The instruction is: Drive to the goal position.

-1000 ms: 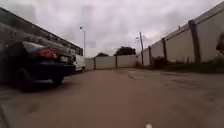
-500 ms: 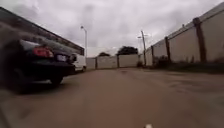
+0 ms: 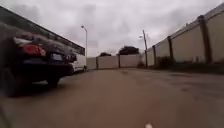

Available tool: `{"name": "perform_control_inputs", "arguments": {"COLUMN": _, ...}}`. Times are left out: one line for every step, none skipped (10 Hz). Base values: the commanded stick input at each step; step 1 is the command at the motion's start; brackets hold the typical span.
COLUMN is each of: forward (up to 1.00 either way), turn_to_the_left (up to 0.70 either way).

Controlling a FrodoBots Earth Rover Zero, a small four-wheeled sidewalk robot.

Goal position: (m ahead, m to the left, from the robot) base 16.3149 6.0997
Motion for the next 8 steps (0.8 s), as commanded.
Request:
{"name": "perform_control_inputs", "arguments": {"forward": 0.7, "turn_to_the_left": 0.0}}
{"name": "perform_control_inputs", "arguments": {"forward": 0.7, "turn_to_the_left": -0.21}}
{"name": "perform_control_inputs", "arguments": {"forward": 0.7, "turn_to_the_left": -0.23}}
{"name": "perform_control_inputs", "arguments": {"forward": 0.7, "turn_to_the_left": 0.0}}
{"name": "perform_control_inputs", "arguments": {"forward": 0.7, "turn_to_the_left": 0.0}}
{"name": "perform_control_inputs", "arguments": {"forward": 0.7, "turn_to_the_left": 0.0}}
{"name": "perform_control_inputs", "arguments": {"forward": 0.7, "turn_to_the_left": 0.0}}
{"name": "perform_control_inputs", "arguments": {"forward": 0.7, "turn_to_the_left": 0.0}}
